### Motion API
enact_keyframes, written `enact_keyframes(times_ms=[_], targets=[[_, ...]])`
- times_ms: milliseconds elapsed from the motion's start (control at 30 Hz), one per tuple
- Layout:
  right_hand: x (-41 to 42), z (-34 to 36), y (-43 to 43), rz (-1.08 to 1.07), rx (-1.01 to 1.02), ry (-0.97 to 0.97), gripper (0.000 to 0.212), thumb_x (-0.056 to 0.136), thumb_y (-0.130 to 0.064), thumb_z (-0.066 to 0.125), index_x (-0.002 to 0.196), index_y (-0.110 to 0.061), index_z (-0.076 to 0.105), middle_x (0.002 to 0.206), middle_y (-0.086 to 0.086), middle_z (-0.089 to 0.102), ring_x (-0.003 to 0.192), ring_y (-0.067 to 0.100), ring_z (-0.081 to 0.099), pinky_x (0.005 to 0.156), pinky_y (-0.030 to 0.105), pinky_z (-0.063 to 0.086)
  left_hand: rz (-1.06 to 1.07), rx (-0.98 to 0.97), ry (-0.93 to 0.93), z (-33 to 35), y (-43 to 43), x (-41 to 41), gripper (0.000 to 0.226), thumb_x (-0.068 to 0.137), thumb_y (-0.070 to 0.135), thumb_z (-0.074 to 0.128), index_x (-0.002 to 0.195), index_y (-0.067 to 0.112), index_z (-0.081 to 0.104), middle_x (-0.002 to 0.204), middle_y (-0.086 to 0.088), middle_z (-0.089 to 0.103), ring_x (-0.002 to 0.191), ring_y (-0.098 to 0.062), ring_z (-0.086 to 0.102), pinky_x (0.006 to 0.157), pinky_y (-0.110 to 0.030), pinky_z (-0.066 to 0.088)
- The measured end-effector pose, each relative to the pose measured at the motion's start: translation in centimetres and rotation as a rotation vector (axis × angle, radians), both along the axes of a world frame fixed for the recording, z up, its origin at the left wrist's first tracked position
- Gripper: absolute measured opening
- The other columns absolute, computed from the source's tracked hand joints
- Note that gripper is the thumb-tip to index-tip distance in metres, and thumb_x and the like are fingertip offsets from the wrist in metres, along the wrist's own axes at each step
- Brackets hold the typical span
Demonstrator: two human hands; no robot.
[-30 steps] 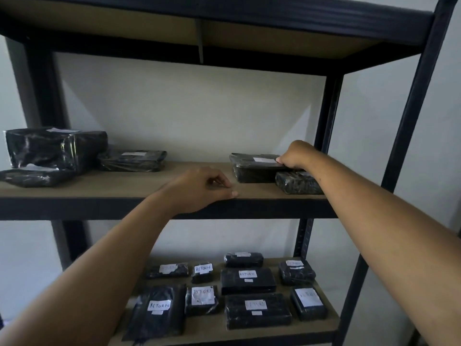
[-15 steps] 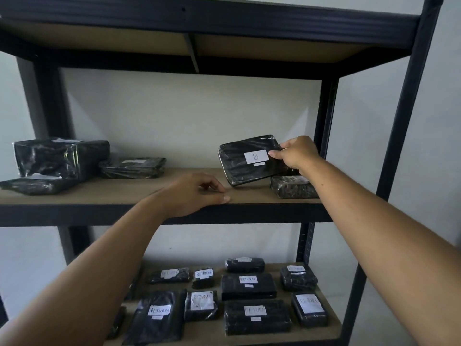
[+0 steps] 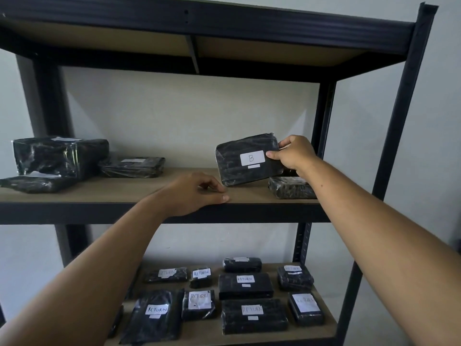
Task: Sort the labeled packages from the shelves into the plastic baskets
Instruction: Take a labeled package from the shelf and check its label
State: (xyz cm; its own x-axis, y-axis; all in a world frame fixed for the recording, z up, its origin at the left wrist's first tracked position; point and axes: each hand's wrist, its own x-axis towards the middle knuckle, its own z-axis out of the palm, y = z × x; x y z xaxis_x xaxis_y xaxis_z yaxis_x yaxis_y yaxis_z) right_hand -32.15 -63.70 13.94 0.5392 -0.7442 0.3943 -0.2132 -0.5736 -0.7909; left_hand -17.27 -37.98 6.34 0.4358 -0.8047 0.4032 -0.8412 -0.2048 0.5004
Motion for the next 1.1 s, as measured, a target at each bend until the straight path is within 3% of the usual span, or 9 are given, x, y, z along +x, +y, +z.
enact_keyframes(times_ms=[133, 233, 333, 400, 500, 633, 833, 933, 1100], targets=[[-0.1, 0.0, 0.4, -0.005, 0.006, 0.008, 0.037, 0.088, -0.025, 0.087, 0.112, -0.016, 0.060, 0.106, -0.001, 0.064, 0.100, 0.019, 0.063, 0.089, 0.038, 0.057, 0.029, -0.046, -0.055, -0.4, 0.1, -0.2, 0.043, 0.074, 0.080, 0.075, 0.098, 0.045, 0.077, 0.103, 0.024, 0.073, 0.103, 0.004, 0.066, 0.101, -0.038, 0.055], [-0.4, 0.3, 1.1, 0.017, 0.052, -0.005, 0.032, 0.094, -0.023, 0.080, 0.114, -0.014, 0.058, 0.110, 0.001, 0.063, 0.100, 0.018, 0.060, 0.083, 0.035, 0.050, 0.088, -0.047, -0.122, -0.5, 0.3, -0.6, 0.048, 0.071, 0.089, 0.069, 0.097, 0.048, 0.075, 0.102, 0.026, 0.073, 0.103, 0.006, 0.066, 0.098, -0.038, 0.057], [-1.1, 0.8, 2.1, 0.063, 0.109, -0.059, 0.021, 0.099, -0.022, 0.075, 0.100, -0.016, 0.054, 0.103, 0.002, 0.062, 0.088, 0.011, 0.057, 0.080, 0.032, 0.044, 0.181, -0.045, -0.207, -0.6, 0.6, -1.1, 0.053, 0.069, 0.096, 0.062, 0.096, 0.050, 0.072, 0.101, 0.028, 0.072, 0.099, 0.006, 0.065, 0.091, -0.035, 0.058], [-1.7, 1.2, 3.1, 0.085, 0.132, -0.127, 0.023, 0.101, -0.026, 0.071, 0.109, -0.015, 0.053, 0.103, 0.000, 0.060, 0.087, 0.009, 0.054, 0.076, 0.029, 0.042, 0.277, -0.054, -0.314, -0.9, 0.9, -1.6, 0.056, 0.072, 0.097, 0.056, 0.095, 0.048, 0.070, 0.098, 0.027, 0.071, 0.093, 0.003, 0.065, 0.082, -0.031, 0.058], [-2.7, 1.2, 4.8, 0.124, 0.140, -0.261, 0.033, 0.103, -0.031, 0.068, 0.124, -0.015, 0.048, 0.105, -0.002, 0.059, 0.090, 0.009, 0.058, 0.065, 0.026, 0.042, 0.335, -0.143, -0.511, -1.9, 1.8, -2.5, 0.048, 0.088, 0.084, 0.053, 0.094, 0.040, 0.069, 0.091, 0.021, 0.069, 0.084, -0.005, 0.064, 0.071, -0.031, 0.054], [-3.6, 0.1, 8.5, 0.156, 0.145, -0.410, 0.033, 0.103, -0.037, 0.064, 0.121, -0.017, 0.044, 0.102, -0.001, 0.063, 0.082, 0.013, 0.062, 0.063, 0.030, 0.049, 0.348, -0.346, -0.649, -4.2, 4.0, -2.9, 0.028, 0.098, 0.055, 0.062, 0.095, 0.029, 0.071, 0.099, 0.017, 0.070, 0.095, -0.016, 0.059, 0.088, -0.041, 0.045], [-2.9, -4.0, 13.7, 0.325, 0.212, -0.522, 0.034, 0.101, -0.034, 0.069, 0.117, -0.015, 0.045, 0.108, 0.002, 0.065, 0.094, 0.015, 0.065, 0.074, 0.024, 0.053, 0.596, -0.445, -0.534, -8.5, 9.6, -4.1, 0.031, 0.093, 0.045, 0.071, 0.112, 0.021, 0.067, 0.117, 0.004, 0.052, 0.111, -0.022, 0.051, 0.100, -0.046, 0.041], [-2.3, -6.0, 16.4, 0.421, 0.218, -0.521, 0.032, 0.101, -0.029, 0.070, 0.115, -0.014, 0.046, 0.100, -0.002, 0.062, 0.086, 0.009, 0.062, 0.067, 0.013, 0.048, 0.690, -0.409, -0.432, -11.1, 12.8, -5.0, 0.037, 0.091, 0.048, 0.070, 0.117, 0.023, 0.061, 0.124, 0.002, 0.047, 0.115, -0.024, 0.050, 0.104, -0.051, 0.044], [-1.6, -10.2, 21.2, 0.618, 0.278, -0.530, 0.027, 0.100, -0.019, 0.071, 0.109, -0.014, 0.046, 0.094, -0.005, 0.056, 0.070, -0.004, 0.055, 0.069, 0.016, 0.049, 0.834, -0.337, -0.292, -17.2, 18.7, -6.8, 0.035, 0.088, 0.043, 0.070, 0.116, 0.025, 0.059, 0.124, 0.001, 0.047, 0.109, -0.020, 0.052, 0.098, -0.046, 0.045]])
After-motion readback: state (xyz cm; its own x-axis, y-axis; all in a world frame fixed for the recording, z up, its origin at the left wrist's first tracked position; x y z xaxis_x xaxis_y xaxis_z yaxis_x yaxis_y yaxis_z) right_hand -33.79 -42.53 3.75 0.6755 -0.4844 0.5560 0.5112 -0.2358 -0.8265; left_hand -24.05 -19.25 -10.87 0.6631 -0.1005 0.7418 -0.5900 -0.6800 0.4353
